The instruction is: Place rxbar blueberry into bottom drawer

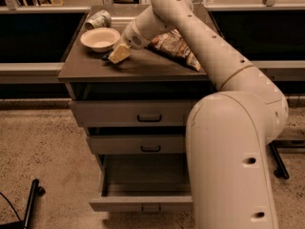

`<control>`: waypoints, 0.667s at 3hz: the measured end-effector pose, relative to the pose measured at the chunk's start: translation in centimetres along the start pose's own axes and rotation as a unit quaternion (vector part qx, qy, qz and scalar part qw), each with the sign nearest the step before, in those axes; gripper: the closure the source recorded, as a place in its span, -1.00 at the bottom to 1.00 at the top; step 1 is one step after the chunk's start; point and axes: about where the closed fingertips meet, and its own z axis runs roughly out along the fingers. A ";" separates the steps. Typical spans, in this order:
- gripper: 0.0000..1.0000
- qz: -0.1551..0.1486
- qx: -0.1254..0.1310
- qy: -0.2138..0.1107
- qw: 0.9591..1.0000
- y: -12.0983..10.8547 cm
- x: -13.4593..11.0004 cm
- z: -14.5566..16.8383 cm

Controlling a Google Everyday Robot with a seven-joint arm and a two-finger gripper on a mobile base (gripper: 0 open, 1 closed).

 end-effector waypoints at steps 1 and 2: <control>1.00 -0.021 -0.001 -0.009 1.000 0.1 -0.3 -0.4; 1.00 -0.085 -0.009 -0.014 0.996 0.8 -1.2 -1.4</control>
Offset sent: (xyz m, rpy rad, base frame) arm -0.0201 -0.0090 0.0374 -0.0349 -0.2541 0.2632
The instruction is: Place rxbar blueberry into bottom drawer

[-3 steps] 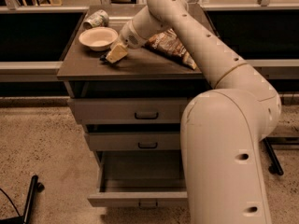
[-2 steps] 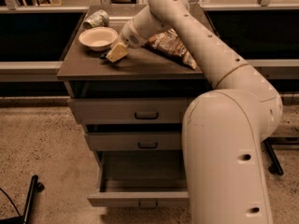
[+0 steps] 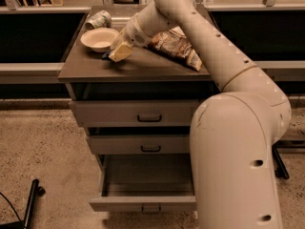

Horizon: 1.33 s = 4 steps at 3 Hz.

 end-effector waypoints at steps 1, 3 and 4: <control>1.00 -0.049 0.000 -0.008 0.999 0.5 -0.1 -1.5; 1.00 -0.197 -0.048 -0.032 0.979 5.8 -0.5 -6.0; 1.00 -0.232 -0.103 -0.011 0.967 11.3 1.3 -5.6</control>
Offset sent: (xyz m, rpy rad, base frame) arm -0.0646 -0.0612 0.0522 0.0391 -0.3287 0.3725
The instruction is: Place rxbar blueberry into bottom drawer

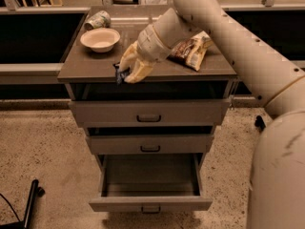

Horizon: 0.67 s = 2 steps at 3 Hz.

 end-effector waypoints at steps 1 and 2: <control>1.00 -0.034 -0.077 0.016 0.996 6.4 -1.1 2.3; 1.00 -0.047 -0.109 0.028 0.993 9.4 -1.4 2.8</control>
Offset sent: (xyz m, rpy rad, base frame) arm -0.1166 -0.0195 -0.0603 -0.2356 0.0379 0.2263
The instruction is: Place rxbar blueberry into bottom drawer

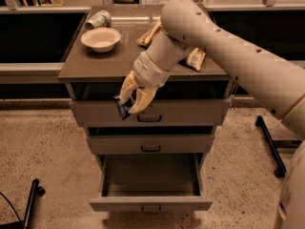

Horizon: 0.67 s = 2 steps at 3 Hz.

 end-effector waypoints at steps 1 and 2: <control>1.00 0.001 -0.004 -0.001 1.000 0.2 0.0 0.3; 1.00 0.039 0.006 -0.039 0.998 1.9 3.6 3.5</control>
Offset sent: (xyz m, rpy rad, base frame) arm 0.0175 -0.0385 -0.1493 0.1726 0.2428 -0.1528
